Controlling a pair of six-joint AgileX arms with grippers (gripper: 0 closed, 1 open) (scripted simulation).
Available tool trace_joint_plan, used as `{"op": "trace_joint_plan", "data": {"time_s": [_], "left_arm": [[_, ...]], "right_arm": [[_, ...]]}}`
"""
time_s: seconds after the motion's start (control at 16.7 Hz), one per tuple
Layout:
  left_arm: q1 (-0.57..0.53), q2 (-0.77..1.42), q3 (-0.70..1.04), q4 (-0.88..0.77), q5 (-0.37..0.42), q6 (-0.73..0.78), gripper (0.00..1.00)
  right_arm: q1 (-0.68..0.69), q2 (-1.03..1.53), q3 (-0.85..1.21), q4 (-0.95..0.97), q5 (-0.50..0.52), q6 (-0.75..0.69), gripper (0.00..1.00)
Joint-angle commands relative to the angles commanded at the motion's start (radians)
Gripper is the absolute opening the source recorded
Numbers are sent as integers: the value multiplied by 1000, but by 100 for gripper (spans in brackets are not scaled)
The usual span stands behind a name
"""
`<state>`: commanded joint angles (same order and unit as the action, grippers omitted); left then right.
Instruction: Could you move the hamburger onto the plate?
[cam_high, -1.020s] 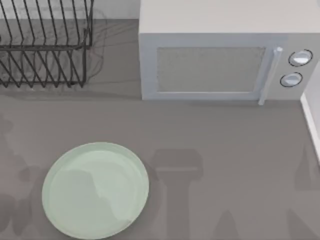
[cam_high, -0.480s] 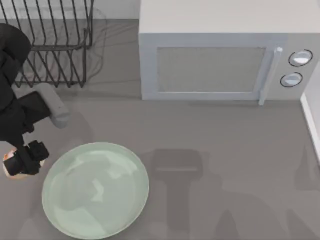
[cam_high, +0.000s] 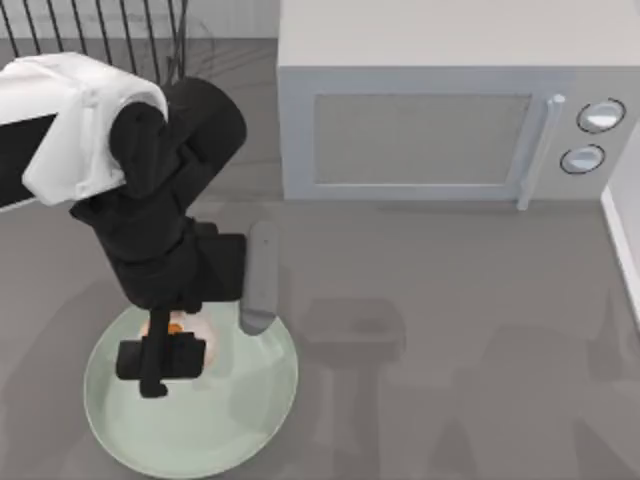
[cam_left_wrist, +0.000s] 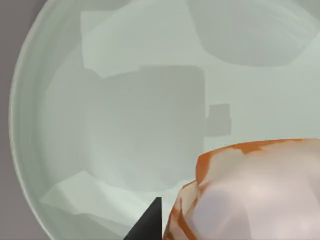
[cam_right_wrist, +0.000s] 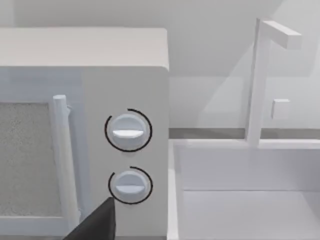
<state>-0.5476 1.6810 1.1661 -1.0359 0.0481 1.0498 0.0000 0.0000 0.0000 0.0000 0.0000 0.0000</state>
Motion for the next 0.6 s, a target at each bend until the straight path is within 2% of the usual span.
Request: {"op": "trace_joint_plan", "data": {"time_s": [0.36, 0.6], "left_arm": [[5, 6, -19, 16, 1, -2, 0], [2, 45, -91, 145, -1, 2, 0]], "right_arm": [[0, 0, 0, 0, 0, 0, 100], [0, 0, 0, 0, 0, 0, 100]]}}
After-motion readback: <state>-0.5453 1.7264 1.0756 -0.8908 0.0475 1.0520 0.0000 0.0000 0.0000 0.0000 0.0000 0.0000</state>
